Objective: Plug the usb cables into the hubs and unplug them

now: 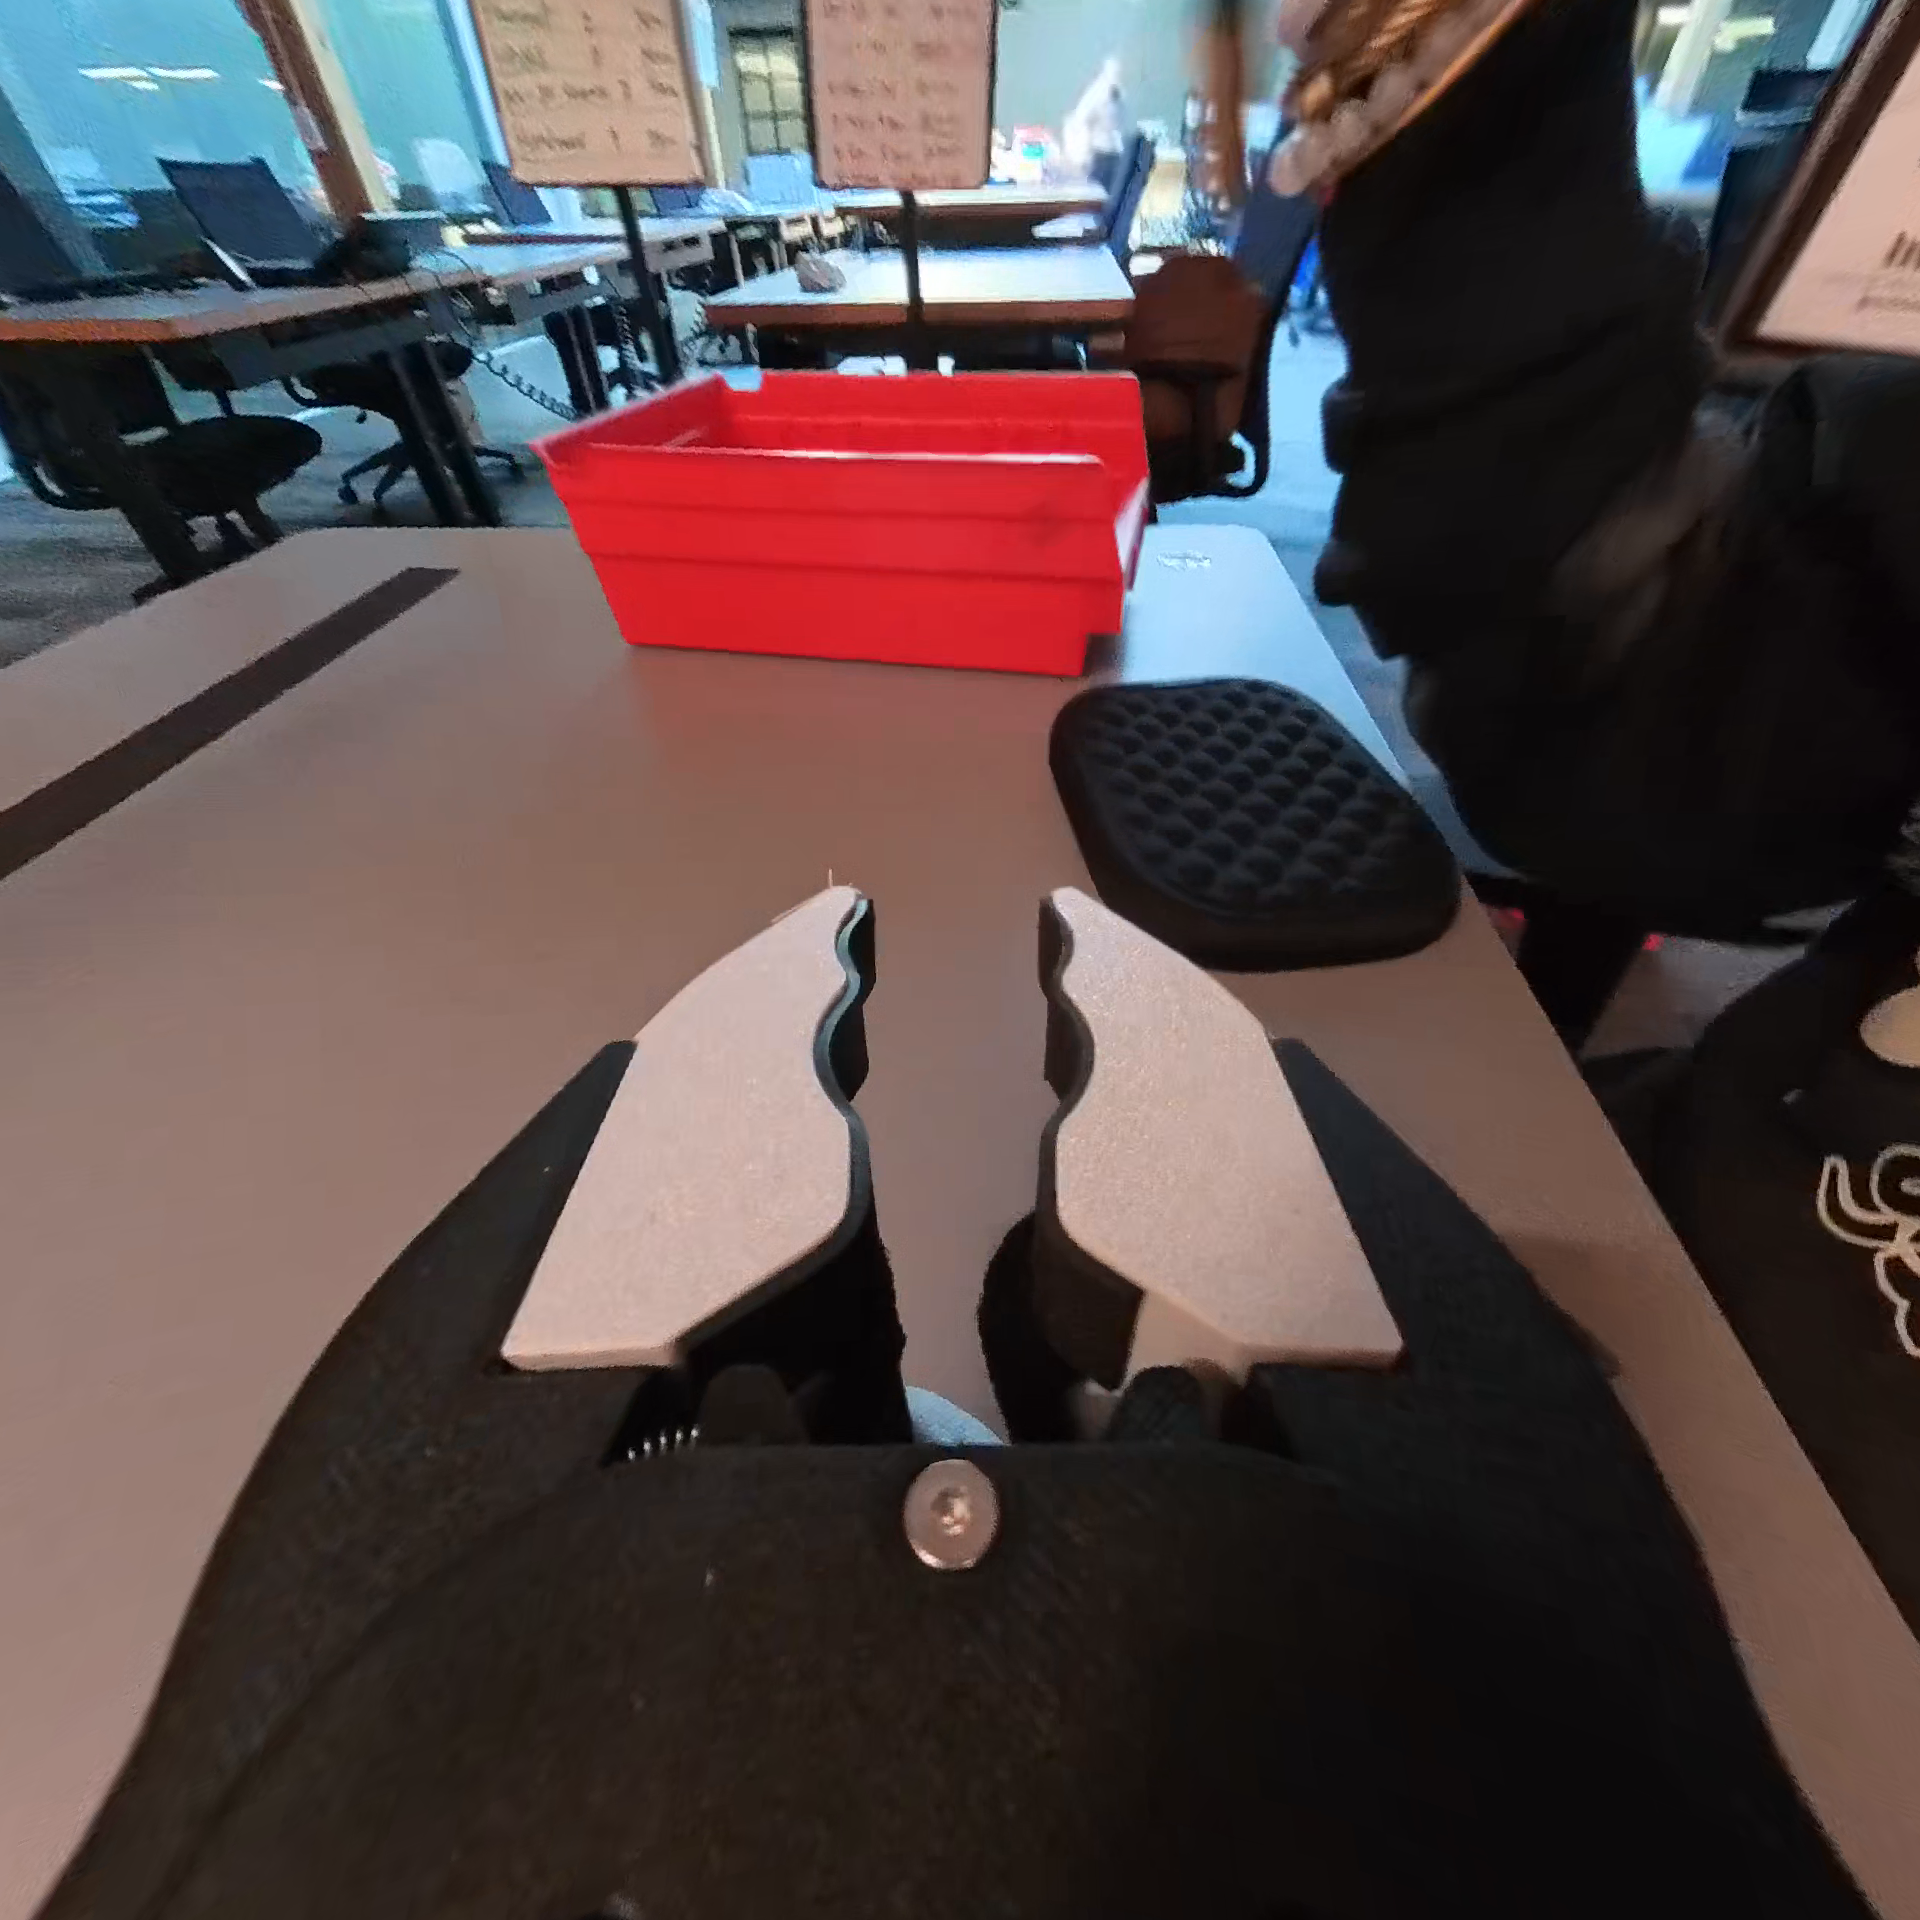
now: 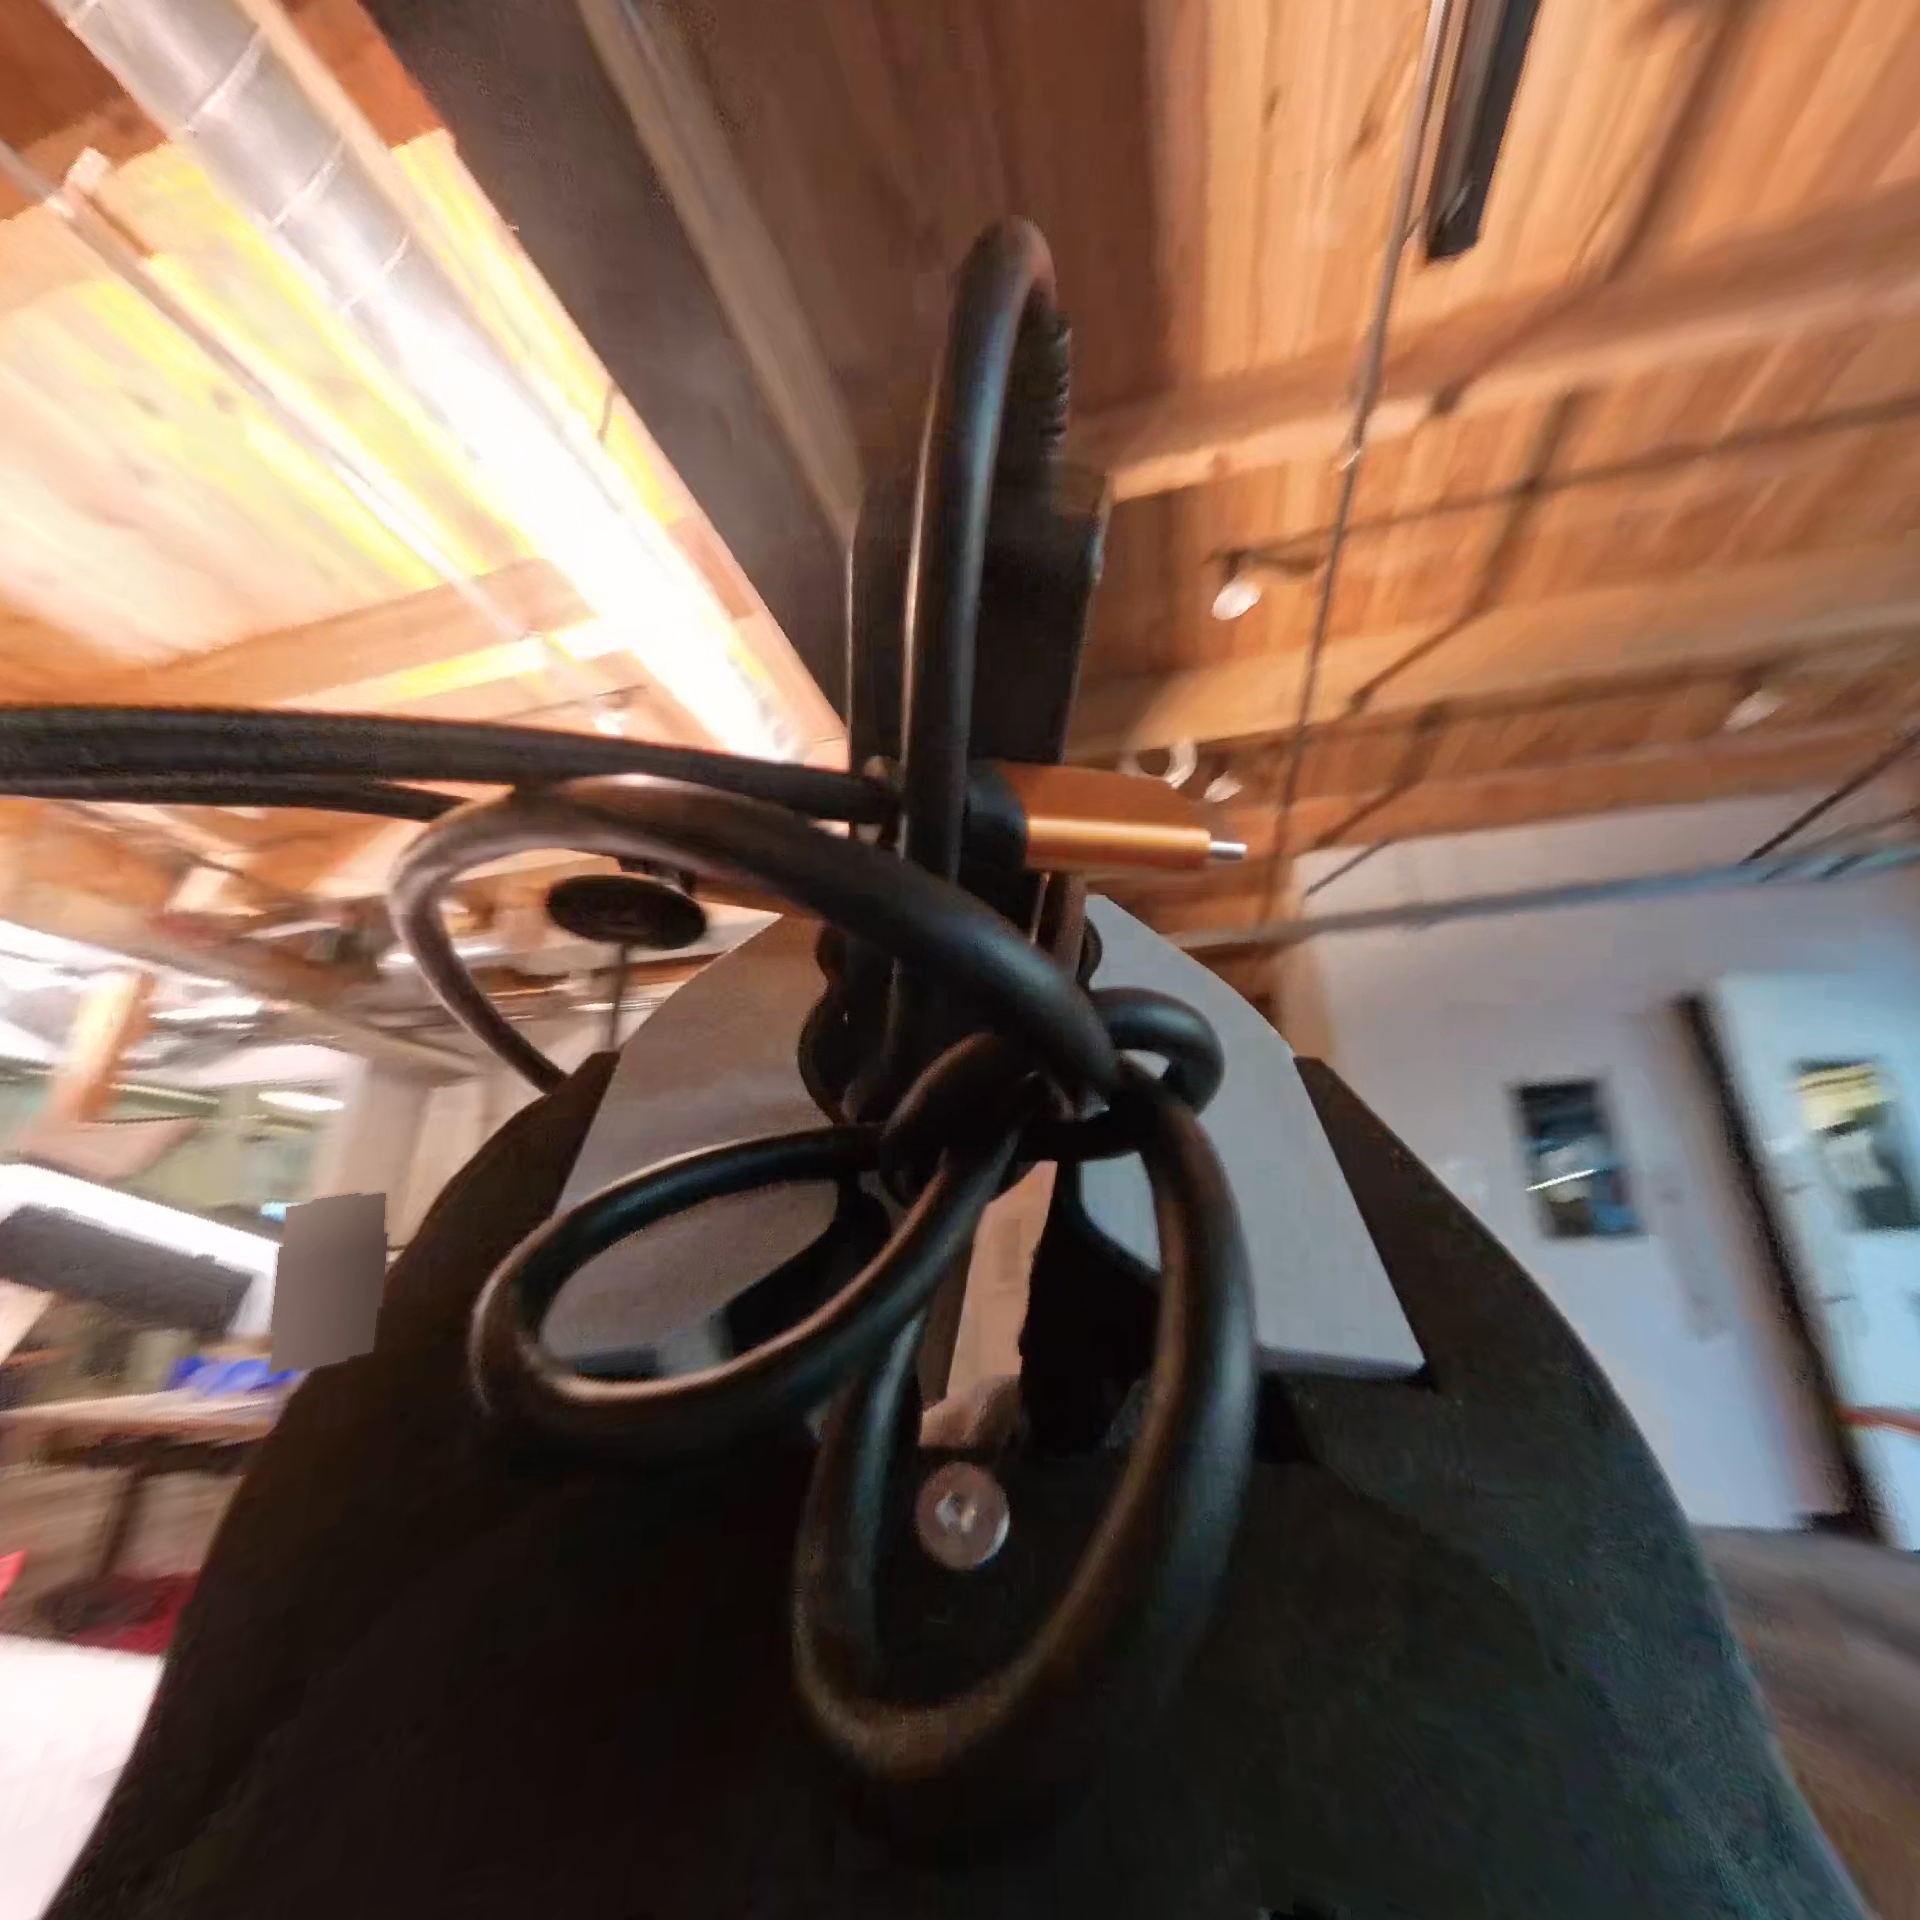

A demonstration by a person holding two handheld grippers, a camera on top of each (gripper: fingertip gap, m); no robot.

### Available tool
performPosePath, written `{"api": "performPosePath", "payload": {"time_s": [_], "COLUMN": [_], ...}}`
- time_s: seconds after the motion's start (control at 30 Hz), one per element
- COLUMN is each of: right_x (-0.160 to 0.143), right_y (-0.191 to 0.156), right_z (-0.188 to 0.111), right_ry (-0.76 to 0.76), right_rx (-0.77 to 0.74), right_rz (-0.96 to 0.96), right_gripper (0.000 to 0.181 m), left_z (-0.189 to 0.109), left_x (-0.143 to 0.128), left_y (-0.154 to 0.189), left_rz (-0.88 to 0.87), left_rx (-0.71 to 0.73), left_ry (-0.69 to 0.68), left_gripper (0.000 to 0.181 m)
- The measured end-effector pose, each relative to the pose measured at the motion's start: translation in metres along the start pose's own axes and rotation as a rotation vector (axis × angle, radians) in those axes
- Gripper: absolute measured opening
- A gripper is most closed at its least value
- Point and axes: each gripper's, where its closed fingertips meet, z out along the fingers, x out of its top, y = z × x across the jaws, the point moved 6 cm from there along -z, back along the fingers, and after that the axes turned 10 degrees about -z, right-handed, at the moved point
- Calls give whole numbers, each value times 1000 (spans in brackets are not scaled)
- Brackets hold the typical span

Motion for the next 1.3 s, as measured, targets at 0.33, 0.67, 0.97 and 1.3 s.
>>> {"api": "performPosePath", "payload": {"time_s": [0.33, 0.67, 0.97, 1.3], "right_x": [19, -99, -221, -204], "right_y": [78, 153, 176, 167], "right_z": [-33, -50, -136, -74], "right_ry": [-175, -1255, -2079, -1579], "right_rx": [-301, -211, -83, -169], "right_rz": [-628, -535, -153, -452], "right_gripper": [45, 41, 41, 96], "left_z": [-10, -7, -7, -9], "left_x": [6, 3, 3, 5], "left_y": [-13, -10, -10, -13], "left_rz": [-21, 27, 37, 27], "left_rx": [97, 106, 110, 124], "left_ry": [90, 52, 43, 70], "left_gripper": [29, 29, 28, 29]}}
